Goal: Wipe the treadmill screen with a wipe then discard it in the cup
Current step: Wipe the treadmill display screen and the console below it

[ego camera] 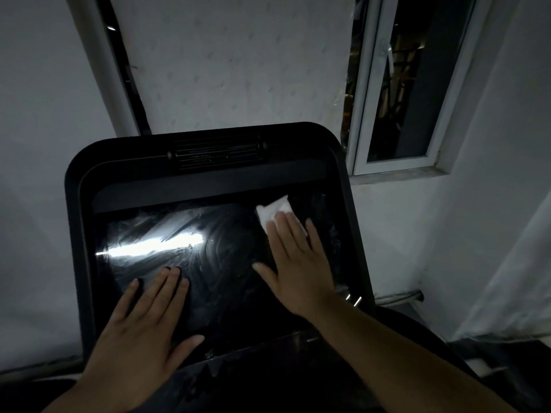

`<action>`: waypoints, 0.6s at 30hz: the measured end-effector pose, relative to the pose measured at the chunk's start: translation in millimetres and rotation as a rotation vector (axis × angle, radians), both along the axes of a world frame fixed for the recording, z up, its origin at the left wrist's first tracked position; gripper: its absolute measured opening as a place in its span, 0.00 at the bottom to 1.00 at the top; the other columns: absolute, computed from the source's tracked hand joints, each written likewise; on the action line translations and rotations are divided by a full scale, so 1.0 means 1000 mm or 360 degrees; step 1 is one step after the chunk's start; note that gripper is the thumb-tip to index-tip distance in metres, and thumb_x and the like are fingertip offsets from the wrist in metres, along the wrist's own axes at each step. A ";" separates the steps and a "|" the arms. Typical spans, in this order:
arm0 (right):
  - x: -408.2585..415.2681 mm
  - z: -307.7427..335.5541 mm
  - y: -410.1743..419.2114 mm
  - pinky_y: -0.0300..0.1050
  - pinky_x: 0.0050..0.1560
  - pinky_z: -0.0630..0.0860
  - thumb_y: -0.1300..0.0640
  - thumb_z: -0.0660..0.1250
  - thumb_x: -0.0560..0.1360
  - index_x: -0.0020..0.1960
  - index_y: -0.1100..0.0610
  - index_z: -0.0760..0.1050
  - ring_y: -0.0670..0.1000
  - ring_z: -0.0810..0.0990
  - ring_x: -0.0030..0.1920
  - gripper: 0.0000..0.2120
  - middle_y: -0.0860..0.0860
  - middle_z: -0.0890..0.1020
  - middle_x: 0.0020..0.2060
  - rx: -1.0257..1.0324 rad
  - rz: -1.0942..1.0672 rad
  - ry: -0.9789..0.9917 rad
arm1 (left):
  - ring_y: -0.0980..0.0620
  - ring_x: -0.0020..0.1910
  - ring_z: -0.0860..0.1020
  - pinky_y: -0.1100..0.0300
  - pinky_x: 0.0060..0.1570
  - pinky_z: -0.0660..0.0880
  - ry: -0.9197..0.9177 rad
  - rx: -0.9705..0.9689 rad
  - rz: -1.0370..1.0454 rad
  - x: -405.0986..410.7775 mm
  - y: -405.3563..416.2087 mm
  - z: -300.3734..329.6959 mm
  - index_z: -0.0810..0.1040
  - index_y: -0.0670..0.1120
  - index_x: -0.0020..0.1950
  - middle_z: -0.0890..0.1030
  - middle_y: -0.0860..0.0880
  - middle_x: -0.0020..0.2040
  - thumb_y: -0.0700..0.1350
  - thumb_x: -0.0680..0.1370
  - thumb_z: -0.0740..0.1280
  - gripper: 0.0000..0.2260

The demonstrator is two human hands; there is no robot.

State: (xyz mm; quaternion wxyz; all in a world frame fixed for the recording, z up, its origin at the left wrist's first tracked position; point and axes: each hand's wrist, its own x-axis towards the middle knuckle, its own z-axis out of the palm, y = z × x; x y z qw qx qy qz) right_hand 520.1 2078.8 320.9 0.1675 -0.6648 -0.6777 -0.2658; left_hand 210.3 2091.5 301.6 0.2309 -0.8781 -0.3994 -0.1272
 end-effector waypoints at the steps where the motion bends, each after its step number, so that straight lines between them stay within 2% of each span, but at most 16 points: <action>1: 0.006 0.012 0.010 0.63 0.83 0.49 0.33 0.46 0.84 0.84 0.59 0.55 0.57 0.48 0.85 0.39 0.59 0.55 0.84 -0.0043 -0.0067 0.0017 | 0.43 0.82 0.62 0.34 0.75 0.63 0.0002 0.0001 0.0004 0.000 0.000 0.001 0.66 0.38 0.80 0.64 0.39 0.82 0.69 0.80 0.54 0.41; 3: 0.027 0.026 0.021 0.62 0.83 0.45 0.32 0.41 0.84 0.85 0.58 0.50 0.56 0.45 0.85 0.39 0.58 0.51 0.84 -0.0089 -0.0265 0.0123 | 0.43 0.81 0.62 0.34 0.74 0.63 0.0024 -0.0004 0.0006 -0.001 -0.001 0.002 0.66 0.38 0.80 0.64 0.39 0.82 0.69 0.80 0.53 0.41; 7: 0.027 0.036 0.024 0.62 0.83 0.44 0.32 0.39 0.84 0.84 0.63 0.51 0.59 0.47 0.85 0.42 0.61 0.54 0.84 -0.0010 -0.0466 0.0366 | 0.43 0.81 0.62 0.34 0.74 0.63 0.0033 -0.0008 0.0023 -0.001 -0.001 0.002 0.66 0.38 0.80 0.65 0.39 0.82 0.69 0.81 0.52 0.41; 9: -0.008 0.033 0.024 0.63 0.83 0.46 0.32 0.44 0.84 0.82 0.65 0.56 0.61 0.50 0.84 0.42 0.64 0.57 0.82 0.0025 -0.0273 0.0314 | 0.43 0.81 0.63 0.33 0.74 0.64 0.0019 -0.0003 0.0022 0.001 -0.001 0.000 0.66 0.38 0.80 0.64 0.39 0.82 0.69 0.81 0.53 0.41; 11: -0.042 0.019 0.021 0.63 0.83 0.48 0.32 0.51 0.83 0.80 0.66 0.62 0.61 0.54 0.84 0.41 0.64 0.61 0.81 0.0072 0.0066 0.0133 | 0.43 0.81 0.63 0.33 0.74 0.64 0.0015 -0.0005 0.0020 0.001 0.000 -0.001 0.66 0.38 0.80 0.64 0.39 0.82 0.69 0.80 0.54 0.41; 13: -0.049 0.011 0.018 0.63 0.83 0.49 0.32 0.53 0.83 0.81 0.64 0.62 0.59 0.55 0.84 0.41 0.62 0.62 0.81 0.0085 0.0213 0.0025 | 0.43 0.81 0.62 0.33 0.74 0.64 0.0017 0.0004 0.0019 0.001 0.000 -0.002 0.66 0.38 0.80 0.63 0.39 0.82 0.69 0.80 0.55 0.41; 15: -0.027 0.015 0.019 0.63 0.82 0.50 0.32 0.52 0.83 0.81 0.64 0.62 0.58 0.55 0.84 0.41 0.61 0.63 0.81 0.0092 0.0100 0.0000 | 0.43 0.82 0.62 0.33 0.74 0.64 0.0025 0.0008 0.0023 0.001 0.001 -0.002 0.65 0.38 0.80 0.63 0.39 0.82 0.69 0.80 0.55 0.41; 18: 0.031 0.030 0.019 0.62 0.83 0.47 0.30 0.42 0.84 0.83 0.62 0.55 0.58 0.51 0.84 0.42 0.61 0.57 0.83 -0.0050 -0.0243 0.0022 | 0.42 0.82 0.62 0.33 0.74 0.63 0.0021 -0.0001 0.0021 0.000 0.001 -0.002 0.65 0.38 0.80 0.63 0.39 0.82 0.69 0.80 0.54 0.41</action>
